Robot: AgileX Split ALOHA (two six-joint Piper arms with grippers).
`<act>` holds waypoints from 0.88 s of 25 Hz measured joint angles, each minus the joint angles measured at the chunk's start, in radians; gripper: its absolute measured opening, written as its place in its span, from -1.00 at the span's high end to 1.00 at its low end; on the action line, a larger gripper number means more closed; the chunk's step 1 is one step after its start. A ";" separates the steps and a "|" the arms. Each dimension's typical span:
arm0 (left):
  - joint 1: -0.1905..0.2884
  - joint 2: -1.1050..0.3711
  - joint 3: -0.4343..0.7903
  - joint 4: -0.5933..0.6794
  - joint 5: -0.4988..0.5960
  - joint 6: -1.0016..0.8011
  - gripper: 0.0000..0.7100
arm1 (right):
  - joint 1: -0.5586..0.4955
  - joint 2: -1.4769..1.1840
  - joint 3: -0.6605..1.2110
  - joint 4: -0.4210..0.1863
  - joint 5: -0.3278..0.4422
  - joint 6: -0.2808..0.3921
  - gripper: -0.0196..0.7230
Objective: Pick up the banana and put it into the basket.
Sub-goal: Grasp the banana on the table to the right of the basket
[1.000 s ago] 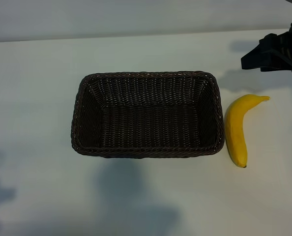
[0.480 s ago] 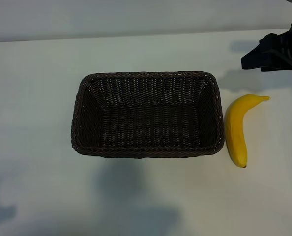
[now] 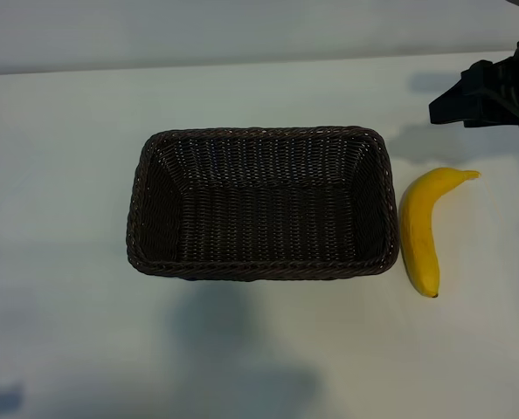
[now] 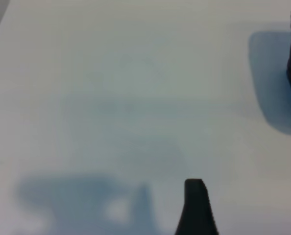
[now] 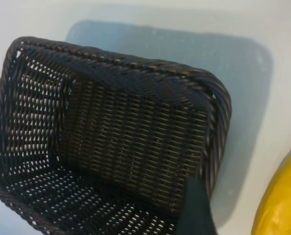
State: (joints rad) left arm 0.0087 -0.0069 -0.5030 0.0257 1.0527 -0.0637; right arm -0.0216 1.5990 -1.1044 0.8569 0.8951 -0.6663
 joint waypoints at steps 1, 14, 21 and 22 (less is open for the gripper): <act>0.000 -0.001 0.000 0.000 -0.001 0.000 -0.54 | 0.000 0.000 0.000 -0.002 0.000 0.000 -0.50; 0.000 -0.001 0.001 0.000 -0.001 0.001 -0.54 | 0.000 0.011 -0.039 -0.131 -0.059 0.162 -0.50; 0.000 -0.001 0.001 0.000 -0.001 0.001 -0.54 | 0.000 0.130 -0.220 -0.241 0.048 0.321 -0.50; 0.000 -0.001 0.001 0.000 -0.001 0.001 -0.54 | 0.004 0.149 -0.239 -0.251 0.073 0.334 -0.50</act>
State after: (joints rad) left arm 0.0087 -0.0078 -0.5018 0.0257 1.0518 -0.0632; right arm -0.0177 1.7481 -1.3432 0.6058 0.9679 -0.3326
